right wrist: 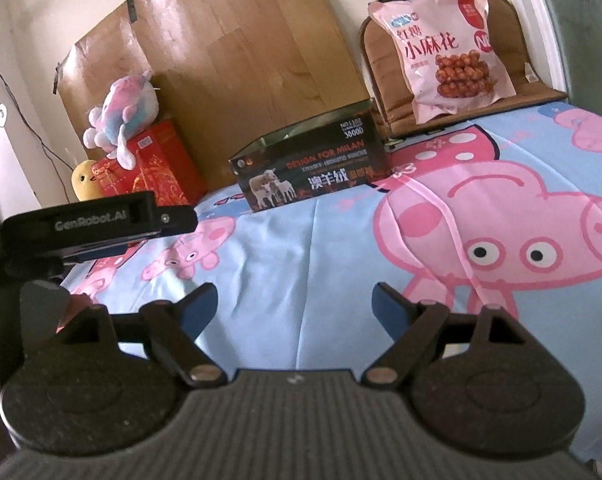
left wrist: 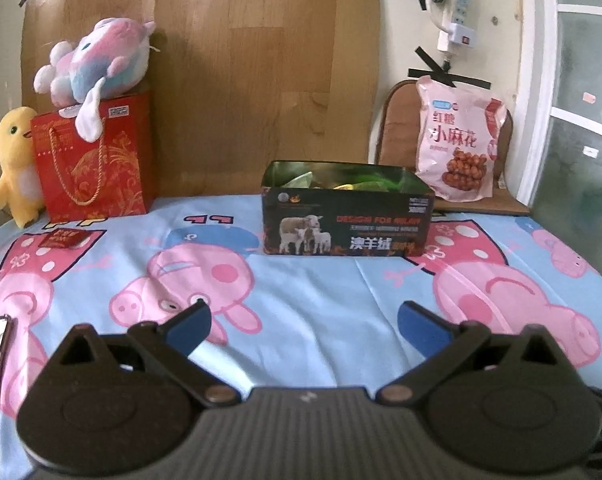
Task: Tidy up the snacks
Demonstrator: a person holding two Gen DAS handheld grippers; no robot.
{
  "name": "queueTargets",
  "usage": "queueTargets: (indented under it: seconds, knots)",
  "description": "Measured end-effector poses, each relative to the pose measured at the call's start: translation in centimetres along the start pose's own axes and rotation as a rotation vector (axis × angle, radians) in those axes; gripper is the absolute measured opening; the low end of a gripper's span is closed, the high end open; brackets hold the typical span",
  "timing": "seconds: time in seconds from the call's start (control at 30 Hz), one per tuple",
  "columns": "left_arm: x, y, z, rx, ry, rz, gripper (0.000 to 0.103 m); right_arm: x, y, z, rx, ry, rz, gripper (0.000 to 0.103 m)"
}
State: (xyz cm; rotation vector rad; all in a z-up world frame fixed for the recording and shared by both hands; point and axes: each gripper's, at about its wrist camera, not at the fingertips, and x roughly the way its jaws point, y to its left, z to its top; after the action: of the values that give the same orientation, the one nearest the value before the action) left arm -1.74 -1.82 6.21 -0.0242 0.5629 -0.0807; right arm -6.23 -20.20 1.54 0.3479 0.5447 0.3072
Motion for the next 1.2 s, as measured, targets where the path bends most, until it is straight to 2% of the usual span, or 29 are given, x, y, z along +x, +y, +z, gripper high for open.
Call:
queueTargets:
  seconds: [0.57,0.7,0.87,1.2]
  knots:
    - [2.9,1.5,-0.7,-0.013,0.050,0.058,0.103,3.6,-0.4,-0.1,0.004,0.051,-0.008,0.086]
    - [3.2,1.1,-0.6,0.007,0.037,0.088,0.103,3.7,-0.5,0.0,-0.014,0.029,-0.023,0.086]
    - [2.9,0.6,-0.2,0.029,0.003,0.089,0.103,3.6,-0.6,0.4,-0.032,-0.015,-0.043,0.087]
    - [3.0,0.4,0.2,0.032,-0.029,0.114,0.103,4.3,-1.1,0.5,-0.023,-0.007,-0.050,0.087]
